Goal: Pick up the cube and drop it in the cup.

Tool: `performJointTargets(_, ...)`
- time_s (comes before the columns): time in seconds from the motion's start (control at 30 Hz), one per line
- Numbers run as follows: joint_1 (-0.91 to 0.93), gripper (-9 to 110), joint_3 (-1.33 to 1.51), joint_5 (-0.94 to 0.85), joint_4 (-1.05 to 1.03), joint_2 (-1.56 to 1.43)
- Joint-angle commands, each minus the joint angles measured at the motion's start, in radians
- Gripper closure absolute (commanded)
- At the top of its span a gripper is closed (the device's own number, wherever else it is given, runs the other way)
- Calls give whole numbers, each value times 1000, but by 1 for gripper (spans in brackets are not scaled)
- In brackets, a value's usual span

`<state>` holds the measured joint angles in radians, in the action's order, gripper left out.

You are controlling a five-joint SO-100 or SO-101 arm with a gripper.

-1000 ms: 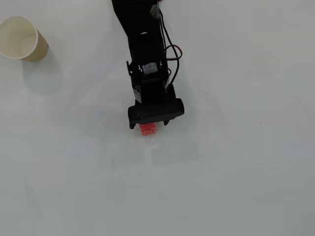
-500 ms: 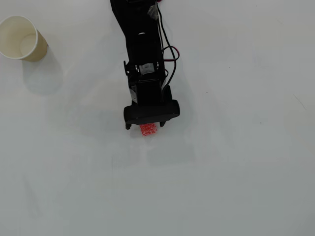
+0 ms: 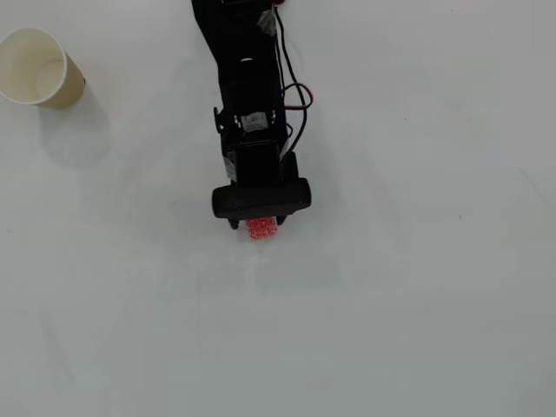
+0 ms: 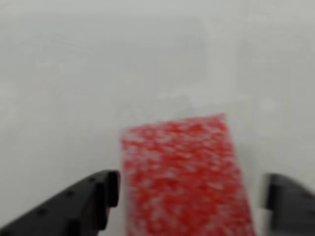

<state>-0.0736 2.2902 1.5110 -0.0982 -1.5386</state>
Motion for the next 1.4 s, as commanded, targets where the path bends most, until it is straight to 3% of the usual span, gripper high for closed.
performJointTargets(0.0, 11, 92, -114, -9, -5, -28)
performJointTargets(0.77, 12, 98, -112, -2, -12, -61)
performJointTargets(1.37, 20, 98, 160, -12, -20, -537)
